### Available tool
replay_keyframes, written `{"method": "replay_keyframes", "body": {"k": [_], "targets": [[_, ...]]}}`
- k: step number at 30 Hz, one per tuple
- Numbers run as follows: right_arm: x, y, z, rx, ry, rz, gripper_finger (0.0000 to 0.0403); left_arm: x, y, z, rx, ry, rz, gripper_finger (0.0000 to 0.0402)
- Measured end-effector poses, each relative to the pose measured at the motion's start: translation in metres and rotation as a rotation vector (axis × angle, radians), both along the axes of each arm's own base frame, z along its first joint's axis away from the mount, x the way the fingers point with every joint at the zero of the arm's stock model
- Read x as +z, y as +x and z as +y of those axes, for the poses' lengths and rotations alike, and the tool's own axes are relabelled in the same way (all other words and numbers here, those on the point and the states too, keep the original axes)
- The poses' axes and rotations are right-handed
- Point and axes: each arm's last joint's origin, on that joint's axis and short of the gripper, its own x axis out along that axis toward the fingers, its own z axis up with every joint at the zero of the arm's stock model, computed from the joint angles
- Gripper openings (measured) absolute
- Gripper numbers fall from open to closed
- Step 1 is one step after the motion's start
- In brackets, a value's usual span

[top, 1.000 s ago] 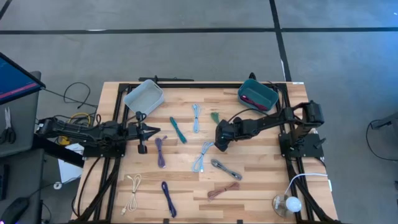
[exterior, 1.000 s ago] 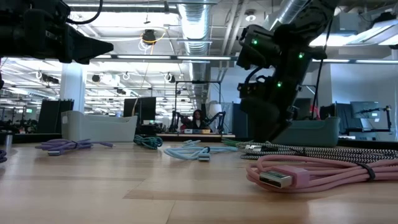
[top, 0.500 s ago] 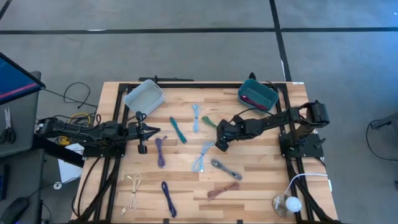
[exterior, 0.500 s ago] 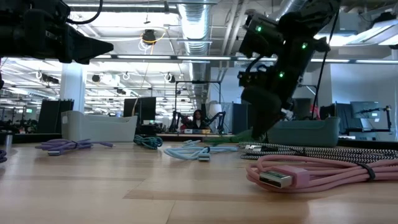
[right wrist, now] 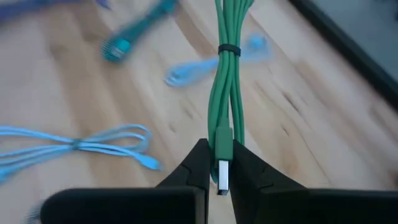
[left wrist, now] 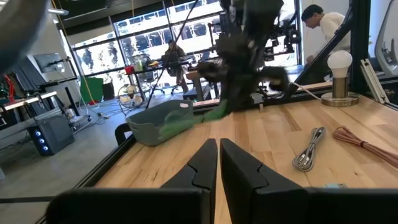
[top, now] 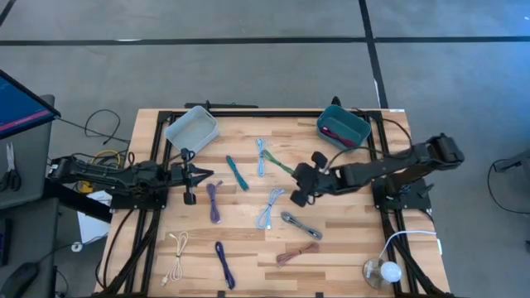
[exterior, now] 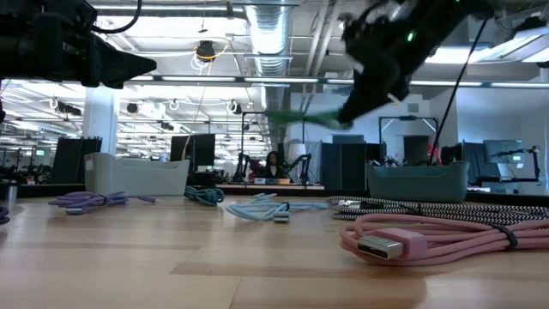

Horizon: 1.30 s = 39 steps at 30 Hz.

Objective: Pick & Place USB Port
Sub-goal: Put the green charger cable into the white bin

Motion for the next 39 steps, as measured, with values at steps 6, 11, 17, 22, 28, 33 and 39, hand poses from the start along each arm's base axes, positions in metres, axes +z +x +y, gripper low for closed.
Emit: {"method": "replay_keyframes", "body": {"k": [6,11,17,22,28,33,39], "targets": [[0.016,-0.002,0.01,0.1,-0.082,-0.055,0.0023,0.0,0.0,0.001,0.021,-0.012,-0.002,0.0021],[0.011,-0.007,0.002,0.065,-0.151,-0.039,0.0023,-0.001,0.001,0.007,0.159,-0.053,0.011,0.0021],[-0.003,-0.025,-0.004,0.049,-0.126,-0.132,0.0023,0.0,0.004,0.01,0.077,-0.027,0.002,0.0021],[-0.01,-0.043,-0.003,0.134,-0.132,-0.264,0.0023,0.003,0.004,0.014,0.058,-0.061,-0.042,0.0021],[-0.017,-0.067,-0.012,0.229,-0.125,-0.438,0.0023,-0.001,0.009,0.022,0.047,-0.098,-0.006,0.0021],[-0.017,-0.073,-0.022,0.41,-0.155,-0.522,0.0023,0.006,0.016,0.031,-0.013,-0.119,-0.006,0.0021],[-0.022,-0.072,-0.046,0.426,-0.151,-0.551,0.0022,0.029,0.04,0.048,-0.048,-0.122,0.075,0.0021]]}}
